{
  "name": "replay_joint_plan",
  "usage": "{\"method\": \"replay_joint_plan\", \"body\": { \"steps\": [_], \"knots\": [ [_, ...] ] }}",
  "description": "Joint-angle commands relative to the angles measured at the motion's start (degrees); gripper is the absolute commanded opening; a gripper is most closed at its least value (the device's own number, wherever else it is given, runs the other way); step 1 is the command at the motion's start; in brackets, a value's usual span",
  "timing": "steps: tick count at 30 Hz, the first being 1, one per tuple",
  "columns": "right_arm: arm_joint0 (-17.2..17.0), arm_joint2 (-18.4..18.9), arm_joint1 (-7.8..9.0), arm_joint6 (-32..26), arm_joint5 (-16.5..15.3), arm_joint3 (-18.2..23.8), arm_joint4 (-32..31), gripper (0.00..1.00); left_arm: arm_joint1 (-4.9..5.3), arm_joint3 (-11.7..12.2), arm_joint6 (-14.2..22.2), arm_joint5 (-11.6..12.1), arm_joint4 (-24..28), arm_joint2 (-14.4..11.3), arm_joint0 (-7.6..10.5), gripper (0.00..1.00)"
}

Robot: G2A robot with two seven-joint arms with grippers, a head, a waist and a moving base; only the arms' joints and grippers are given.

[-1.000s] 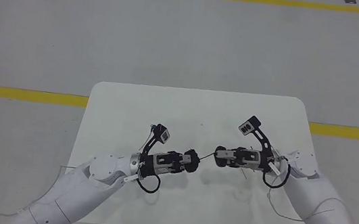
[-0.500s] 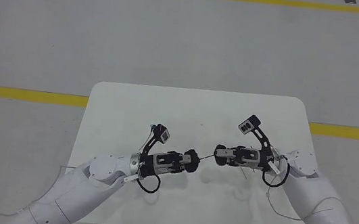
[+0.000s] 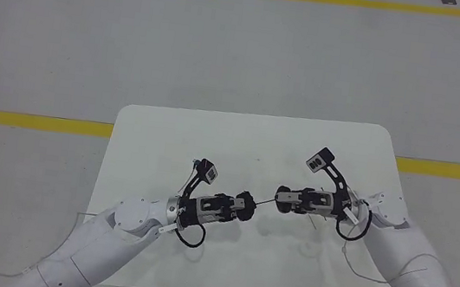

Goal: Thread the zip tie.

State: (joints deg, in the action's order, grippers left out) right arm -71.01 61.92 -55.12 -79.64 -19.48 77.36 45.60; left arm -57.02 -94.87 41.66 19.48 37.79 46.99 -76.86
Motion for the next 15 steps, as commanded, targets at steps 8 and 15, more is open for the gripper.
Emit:
{"method": "replay_joint_plan", "body": {
  "steps": [8,15],
  "knots": [
    [-0.9,1.1,-0.12,0.0,0.0,1.0,-0.7,0.00,-0.30,-1.0,-2.2,-0.6,-1.1,-0.2,-0.08,0.85],
    [-1.6,2.2,-0.45,0.0,0.0,1.3,0.6,0.00,-0.55,-1.5,-3.3,-0.3,-2.4,-0.1,-0.08,1.00]
  ]
}}
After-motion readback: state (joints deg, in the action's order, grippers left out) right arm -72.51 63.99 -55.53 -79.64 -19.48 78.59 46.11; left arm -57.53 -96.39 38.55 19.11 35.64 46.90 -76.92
